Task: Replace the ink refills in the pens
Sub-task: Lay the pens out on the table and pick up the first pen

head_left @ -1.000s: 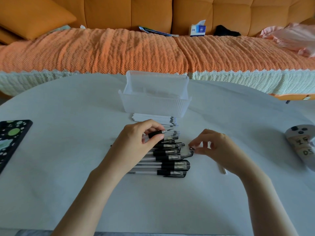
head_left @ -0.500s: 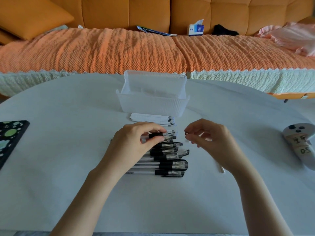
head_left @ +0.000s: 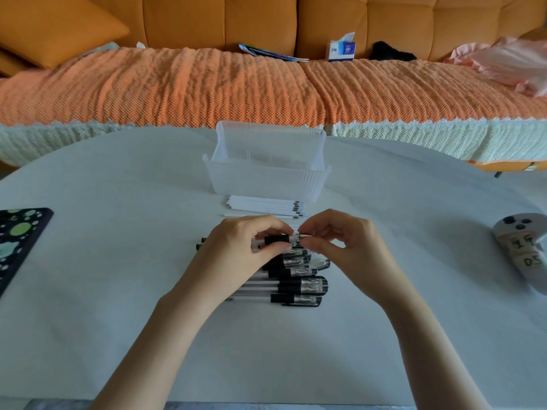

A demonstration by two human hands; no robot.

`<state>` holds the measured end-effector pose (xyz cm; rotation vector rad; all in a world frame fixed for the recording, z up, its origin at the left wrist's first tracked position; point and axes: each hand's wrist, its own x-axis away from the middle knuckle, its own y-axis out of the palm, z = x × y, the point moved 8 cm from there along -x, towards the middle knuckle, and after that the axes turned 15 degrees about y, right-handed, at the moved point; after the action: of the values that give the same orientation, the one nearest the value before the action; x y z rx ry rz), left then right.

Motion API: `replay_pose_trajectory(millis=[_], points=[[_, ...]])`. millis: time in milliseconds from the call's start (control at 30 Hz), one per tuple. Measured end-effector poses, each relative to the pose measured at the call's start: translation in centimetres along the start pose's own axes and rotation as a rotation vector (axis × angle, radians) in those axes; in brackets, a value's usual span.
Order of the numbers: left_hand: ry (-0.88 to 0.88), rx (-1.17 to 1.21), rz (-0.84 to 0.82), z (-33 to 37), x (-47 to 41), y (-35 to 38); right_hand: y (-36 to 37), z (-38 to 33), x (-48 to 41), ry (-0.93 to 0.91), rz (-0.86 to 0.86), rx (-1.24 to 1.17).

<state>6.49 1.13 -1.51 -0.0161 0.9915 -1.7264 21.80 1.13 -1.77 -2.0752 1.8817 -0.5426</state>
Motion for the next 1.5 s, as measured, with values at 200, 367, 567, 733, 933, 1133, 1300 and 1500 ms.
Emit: replay_pose_trajectory(millis=[200,367,567,733,933,1133,1300,1500], points=[[0.005,0.003,0.007,0.1,0.1,-0.1,0.5,-0.2,0.0,0.008,-0.005,0.110],[0.016,-0.011,-0.003,0.2,0.1,0.2,1.2,-0.1,0.0,0.002,-0.002,0.176],[0.027,0.016,0.012,0.4,0.0,0.1,0.2,-0.3,0.3,0.003,-0.029,0.038],[0.005,-0.042,0.008,0.3,0.1,-0.1,1.0,0.0,0.2,0.030,-0.029,0.121],[-0.020,-0.060,0.024,0.2,0.2,-0.4,0.7,-0.3,0.3,0.014,-0.027,0.087],[-0.011,-0.022,0.017,0.2,0.2,-0.1,0.6,0.2,0.1,0.070,0.025,0.134],[-0.012,-0.003,0.029,0.2,0.1,-0.2,0.7,-0.3,0.3,0.028,-0.030,0.039],[-0.031,0.011,0.026,0.0,0.2,-0.1,0.6,0.3,0.1,0.068,0.015,0.067]])
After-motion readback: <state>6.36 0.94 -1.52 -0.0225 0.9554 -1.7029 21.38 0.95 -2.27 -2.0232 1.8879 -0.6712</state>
